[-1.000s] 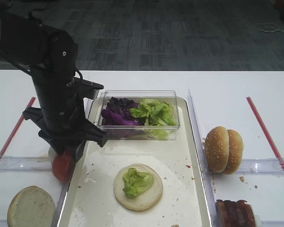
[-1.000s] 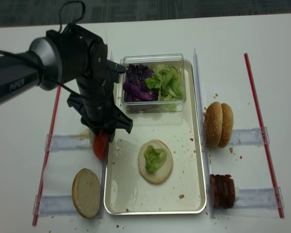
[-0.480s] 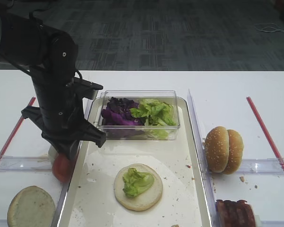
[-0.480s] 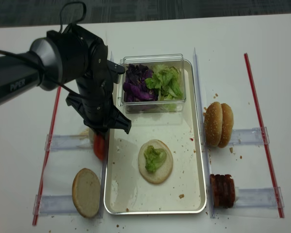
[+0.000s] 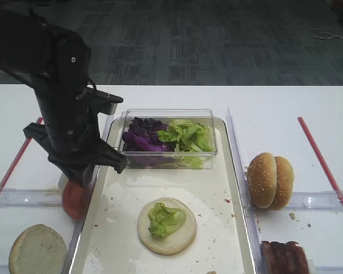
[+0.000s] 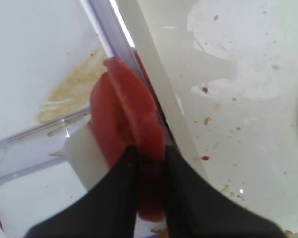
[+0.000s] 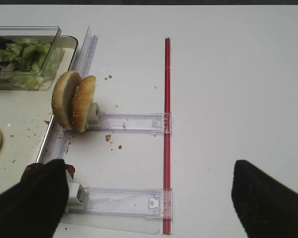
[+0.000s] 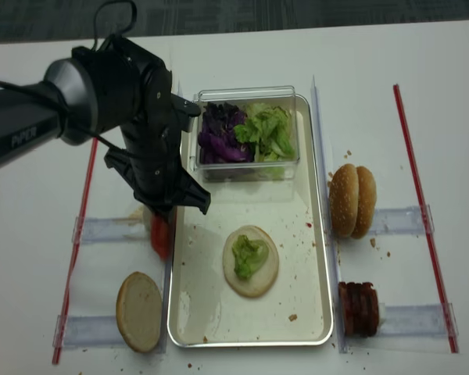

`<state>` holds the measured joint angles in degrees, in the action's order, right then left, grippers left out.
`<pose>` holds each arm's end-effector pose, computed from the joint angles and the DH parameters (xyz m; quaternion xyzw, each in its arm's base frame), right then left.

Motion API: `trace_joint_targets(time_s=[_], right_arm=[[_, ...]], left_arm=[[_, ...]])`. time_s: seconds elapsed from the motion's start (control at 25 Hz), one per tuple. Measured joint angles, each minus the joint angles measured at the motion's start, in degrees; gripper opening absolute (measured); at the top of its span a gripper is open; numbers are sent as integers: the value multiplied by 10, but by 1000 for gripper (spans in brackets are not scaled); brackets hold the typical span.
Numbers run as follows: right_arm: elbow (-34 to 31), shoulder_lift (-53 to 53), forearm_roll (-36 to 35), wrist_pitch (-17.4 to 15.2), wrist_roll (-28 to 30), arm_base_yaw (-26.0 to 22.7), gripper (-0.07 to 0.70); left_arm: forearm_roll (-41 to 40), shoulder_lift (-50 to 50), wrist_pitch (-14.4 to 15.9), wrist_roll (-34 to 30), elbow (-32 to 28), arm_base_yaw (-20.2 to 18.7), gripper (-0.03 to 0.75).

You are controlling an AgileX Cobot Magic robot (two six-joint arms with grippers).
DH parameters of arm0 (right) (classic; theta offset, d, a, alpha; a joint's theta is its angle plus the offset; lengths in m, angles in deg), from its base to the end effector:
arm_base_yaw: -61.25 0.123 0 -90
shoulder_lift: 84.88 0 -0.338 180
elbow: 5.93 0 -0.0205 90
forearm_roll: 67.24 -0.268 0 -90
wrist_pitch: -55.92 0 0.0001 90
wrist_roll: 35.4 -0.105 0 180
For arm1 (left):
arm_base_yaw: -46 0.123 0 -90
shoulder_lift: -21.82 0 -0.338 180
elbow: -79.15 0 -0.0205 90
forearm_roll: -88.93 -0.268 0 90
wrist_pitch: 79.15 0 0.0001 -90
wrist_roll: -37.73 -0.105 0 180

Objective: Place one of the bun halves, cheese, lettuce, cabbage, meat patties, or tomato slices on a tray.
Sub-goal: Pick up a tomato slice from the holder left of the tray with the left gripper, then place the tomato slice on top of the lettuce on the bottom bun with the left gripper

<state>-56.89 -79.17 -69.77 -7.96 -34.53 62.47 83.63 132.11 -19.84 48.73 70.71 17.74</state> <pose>-0.0334 0.0035 0.2676 -0.0172 0.8680 0.0235 0.4956 0.3261 -0.1658 0.2246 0.1725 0.9840 0.0321 0.0296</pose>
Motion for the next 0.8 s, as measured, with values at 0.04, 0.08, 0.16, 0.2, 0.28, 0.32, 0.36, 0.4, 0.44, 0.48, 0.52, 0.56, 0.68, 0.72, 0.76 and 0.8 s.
trace_joint_targets(time_s=[0.04,0.08,0.16,0.2,0.28,0.32,0.36,0.4,0.44,0.48,0.52,0.56,0.68,0.72,0.76,0.8], right_arm=[[0,0,0,0,0,0,689],[0,0,0,0,0,0,689],[0,0,0,0,0,0,689],[0,0,0,0,0,0,689],[0,0,0,0,0,0,689],[0,0,0,0,0,0,689],[0,0,0,0,0,0,689],[0,0,0,0,0,0,689],[0,0,0,0,0,0,689],[0,0,0,0,0,0,689],[0,0,0,0,0,0,689],[0,0,0,0,0,0,689],[0,0,0,0,0,0,689],[0,0,0,0,0,0,689],[0,0,0,0,0,0,689],[0,0,0,0,0,0,689]], left_arm=[[0,-6,0,0,0,0,128],[0,-11,1,0,0,0,127],[0,-25,2,0,0,0,127],[0,-31,3,0,0,0,125],[0,-45,6,0,0,0,125],[0,-53,7,0,0,0,123],[0,-59,7,0,0,0,123],[0,-66,8,-1,0,0,123],[0,-71,10,-3,0,0,123],[6,-74,12,-7,0,0,123],[18,-76,13,-16,0,0,123],[39,-77,16,-29,0,0,123],[137,-77,21,-104,0,0,122],[180,-77,24,-130,0,0,122],[216,-77,28,-162,0,0,122],[258,-77,33,-193,0,-1,122]])
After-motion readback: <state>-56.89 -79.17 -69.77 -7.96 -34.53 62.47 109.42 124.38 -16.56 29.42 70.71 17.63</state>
